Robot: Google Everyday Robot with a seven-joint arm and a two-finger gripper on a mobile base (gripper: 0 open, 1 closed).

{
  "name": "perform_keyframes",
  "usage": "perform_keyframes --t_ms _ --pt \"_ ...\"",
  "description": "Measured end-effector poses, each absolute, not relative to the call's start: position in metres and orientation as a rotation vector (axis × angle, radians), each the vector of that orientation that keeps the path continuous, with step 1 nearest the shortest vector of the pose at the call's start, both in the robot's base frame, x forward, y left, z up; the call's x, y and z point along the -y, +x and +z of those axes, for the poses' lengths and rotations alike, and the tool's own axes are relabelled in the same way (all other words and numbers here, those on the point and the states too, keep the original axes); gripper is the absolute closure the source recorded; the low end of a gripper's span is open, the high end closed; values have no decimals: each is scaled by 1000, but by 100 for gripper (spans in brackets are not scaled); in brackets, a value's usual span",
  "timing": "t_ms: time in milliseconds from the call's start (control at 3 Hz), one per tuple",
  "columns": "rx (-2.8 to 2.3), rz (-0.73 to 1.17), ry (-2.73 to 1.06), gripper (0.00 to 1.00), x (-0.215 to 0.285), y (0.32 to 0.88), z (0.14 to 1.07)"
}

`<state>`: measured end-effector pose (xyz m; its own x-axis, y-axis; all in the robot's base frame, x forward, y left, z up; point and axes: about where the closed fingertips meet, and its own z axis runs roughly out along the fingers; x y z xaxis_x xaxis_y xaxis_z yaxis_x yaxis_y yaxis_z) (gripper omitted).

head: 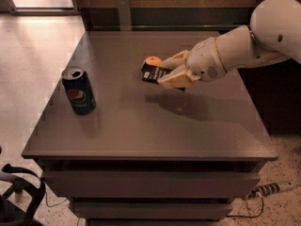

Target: Move rxbar chocolate near pepsi can

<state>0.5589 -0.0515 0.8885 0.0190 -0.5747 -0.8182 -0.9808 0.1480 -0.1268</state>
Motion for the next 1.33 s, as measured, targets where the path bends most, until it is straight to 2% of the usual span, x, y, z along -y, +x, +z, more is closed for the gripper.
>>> perform_keyframes --t_ms 333,1333 --pt "-1608 686 -1562 100 20 538 887" --pt "-1632 707 -1713 100 -38 524 867"
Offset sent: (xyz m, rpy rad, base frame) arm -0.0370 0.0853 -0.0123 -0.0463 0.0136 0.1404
